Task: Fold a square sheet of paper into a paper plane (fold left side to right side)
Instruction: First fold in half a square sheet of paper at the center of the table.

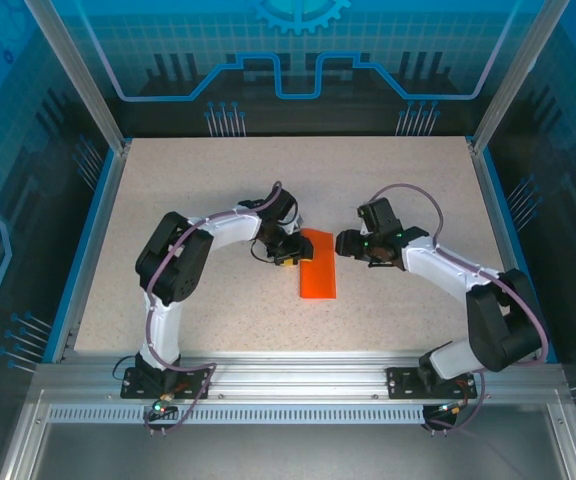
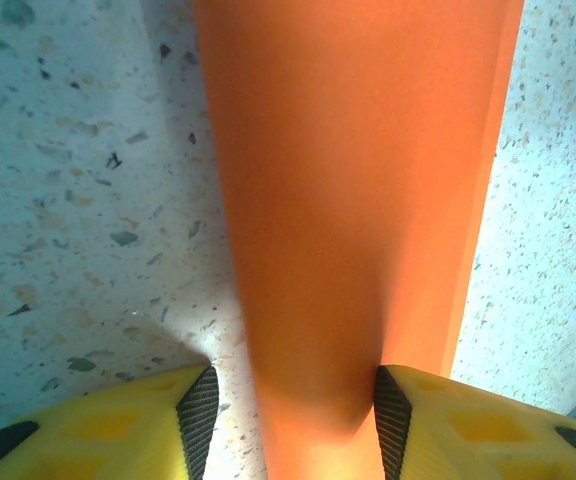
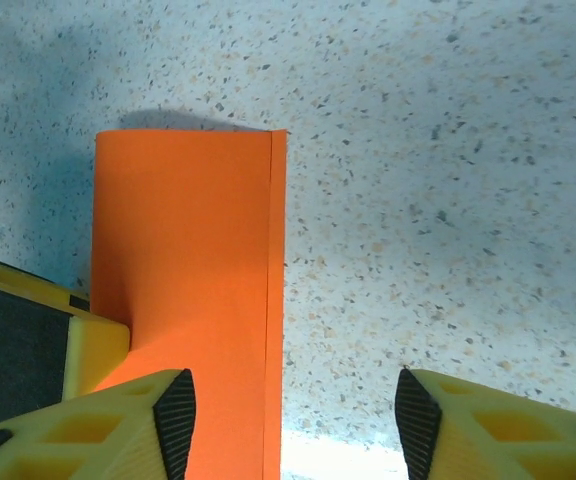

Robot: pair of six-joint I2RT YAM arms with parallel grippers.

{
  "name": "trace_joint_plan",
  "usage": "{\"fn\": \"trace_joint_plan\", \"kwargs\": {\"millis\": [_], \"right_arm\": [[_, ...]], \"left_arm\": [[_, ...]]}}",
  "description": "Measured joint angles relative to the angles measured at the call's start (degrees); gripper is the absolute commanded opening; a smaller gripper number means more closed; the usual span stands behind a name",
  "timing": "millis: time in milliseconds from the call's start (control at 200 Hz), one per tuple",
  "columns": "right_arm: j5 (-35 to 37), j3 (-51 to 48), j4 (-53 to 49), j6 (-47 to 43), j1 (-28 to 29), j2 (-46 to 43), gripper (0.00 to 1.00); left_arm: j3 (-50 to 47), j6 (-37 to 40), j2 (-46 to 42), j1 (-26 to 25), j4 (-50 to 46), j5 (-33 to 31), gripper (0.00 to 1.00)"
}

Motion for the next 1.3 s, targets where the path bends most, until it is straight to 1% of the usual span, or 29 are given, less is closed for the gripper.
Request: {"fn": "trace_joint_plan", "kwargs": {"millis": [415, 805, 1295], "right_arm": [[1.62, -1.62, -0.13, 0.17, -1.33, -3.96, 0.62], [1.77, -1.99, -0.13, 0.17, -1.60, -4.04, 0.68], [1.73, -1.99, -0.13, 0.17, -1.60, -4.70, 0.70]], "left_arm": [[3.04, 0.02, 1.51, -0.59, -3.72, -1.07, 0.51], [4.94, 0.26, 2.54, -0.83, -5.90, -1.55, 0.52], [6.29, 0.26, 3.26, -0.90, -7.37, -1.68, 0.53]]}}
